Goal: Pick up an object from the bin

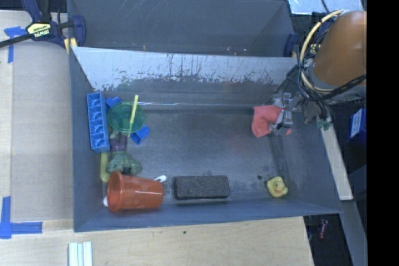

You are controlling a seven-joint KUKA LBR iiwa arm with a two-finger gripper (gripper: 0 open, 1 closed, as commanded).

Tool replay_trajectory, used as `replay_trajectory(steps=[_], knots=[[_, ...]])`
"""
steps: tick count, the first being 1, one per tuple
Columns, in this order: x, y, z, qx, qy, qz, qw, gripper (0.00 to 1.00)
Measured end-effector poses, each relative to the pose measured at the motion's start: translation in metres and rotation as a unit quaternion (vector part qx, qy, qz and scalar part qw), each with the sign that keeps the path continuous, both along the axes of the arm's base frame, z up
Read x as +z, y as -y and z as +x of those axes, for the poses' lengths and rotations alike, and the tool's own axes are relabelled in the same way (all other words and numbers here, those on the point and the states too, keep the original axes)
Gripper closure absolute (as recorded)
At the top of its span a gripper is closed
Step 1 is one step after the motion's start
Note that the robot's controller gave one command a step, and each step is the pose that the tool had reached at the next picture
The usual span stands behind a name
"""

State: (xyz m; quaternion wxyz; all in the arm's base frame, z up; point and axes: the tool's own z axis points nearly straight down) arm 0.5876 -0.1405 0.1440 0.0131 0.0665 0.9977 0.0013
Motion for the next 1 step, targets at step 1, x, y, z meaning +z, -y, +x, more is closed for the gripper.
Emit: replay_trajectory(steps=[1], knots=[[0.0989, -0.0199, 0.002, 0.126, 0.0006, -0.003, 0.992, 1.0]])
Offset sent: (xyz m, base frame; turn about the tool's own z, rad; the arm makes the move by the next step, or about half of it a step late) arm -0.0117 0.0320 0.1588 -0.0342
